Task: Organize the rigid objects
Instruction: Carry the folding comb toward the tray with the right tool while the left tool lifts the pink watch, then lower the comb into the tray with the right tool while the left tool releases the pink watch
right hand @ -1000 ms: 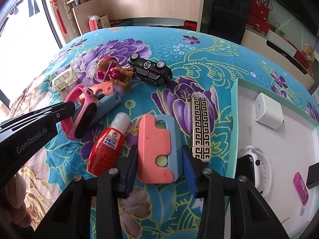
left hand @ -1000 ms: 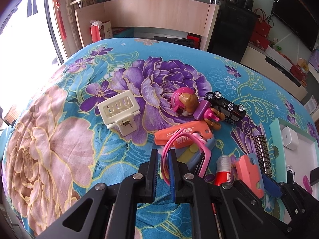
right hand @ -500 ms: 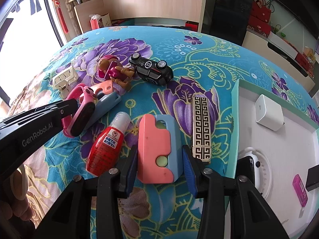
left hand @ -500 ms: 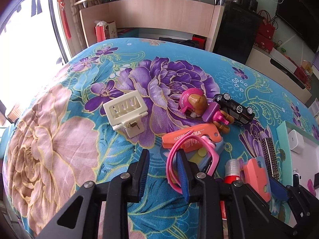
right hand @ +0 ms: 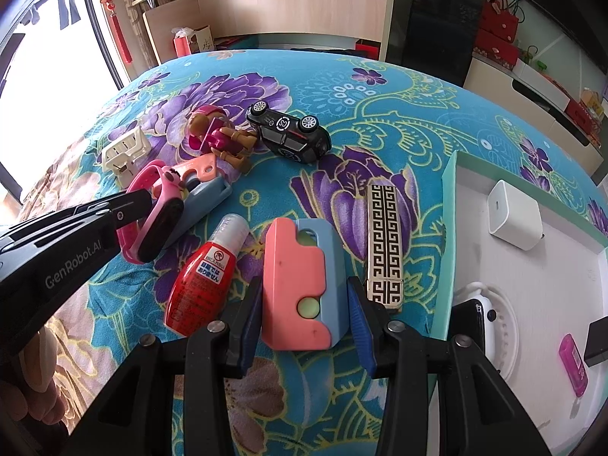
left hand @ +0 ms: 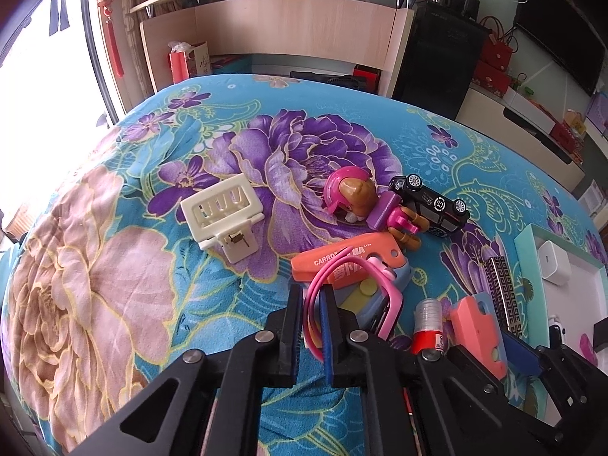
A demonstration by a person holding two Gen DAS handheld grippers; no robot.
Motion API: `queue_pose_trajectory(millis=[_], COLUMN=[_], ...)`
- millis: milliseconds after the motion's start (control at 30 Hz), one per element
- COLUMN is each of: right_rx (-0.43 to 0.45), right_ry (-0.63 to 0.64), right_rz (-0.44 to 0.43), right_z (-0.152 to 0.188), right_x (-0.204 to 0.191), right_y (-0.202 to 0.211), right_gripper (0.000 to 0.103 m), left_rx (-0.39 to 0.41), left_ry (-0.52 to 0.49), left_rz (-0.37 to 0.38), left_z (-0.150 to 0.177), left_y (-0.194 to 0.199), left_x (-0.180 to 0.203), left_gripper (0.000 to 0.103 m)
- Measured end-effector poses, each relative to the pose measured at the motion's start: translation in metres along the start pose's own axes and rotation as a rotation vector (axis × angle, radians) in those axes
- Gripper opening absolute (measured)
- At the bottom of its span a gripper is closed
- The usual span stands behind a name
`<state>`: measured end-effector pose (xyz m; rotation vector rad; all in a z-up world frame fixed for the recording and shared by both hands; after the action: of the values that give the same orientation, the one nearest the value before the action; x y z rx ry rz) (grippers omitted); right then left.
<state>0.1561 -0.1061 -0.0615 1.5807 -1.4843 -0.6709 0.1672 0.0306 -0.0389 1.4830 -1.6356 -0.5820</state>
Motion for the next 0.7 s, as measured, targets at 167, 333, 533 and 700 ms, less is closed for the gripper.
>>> queue_pose_trajectory(millis=[167, 333, 533, 700], right_rx=[0.013, 0.069, 0.130, 0.144], right_ry=[-0.033, -0.068, -0.133, -0.199], right_rz=[-0.032, -0.052, -0.055, -0.019], right_z=[-0.002, -0.007, -0.012, -0.012], right_x=[0.005, 0.013, 0.032, 0.063], right_y=[0.005, 0.021, 0.043, 0.051], right_gripper=[0.044, 0.044, 0.044, 0.044], left_rx=[0.019, 0.074, 0.138, 0.137], left_ry=[0.004, 0.016, 0.005, -0.035], left_rz=[0.021, 0.049, 0.077, 0.135], left_z=[-0.002, -0.007, -0.015, -0.017], left_y=[0.006, 0.024, 0.045, 0.044], left_x=[0.002, 0.005, 0.016, 0.042], left_gripper=[0.008, 0.008, 0.008, 0.008])
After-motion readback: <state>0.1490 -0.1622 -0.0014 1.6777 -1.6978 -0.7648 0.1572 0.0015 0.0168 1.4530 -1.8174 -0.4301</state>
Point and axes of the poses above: each gripper's, at about its wrist camera, not at the fingertips, and y roughly against the way its jaws point, x to its right, z to its underside, the point moved 3 cm from there along -y, roughly the way its jaws point, and after that the axes turned 13 degrees about z, right-handed, at the moved point
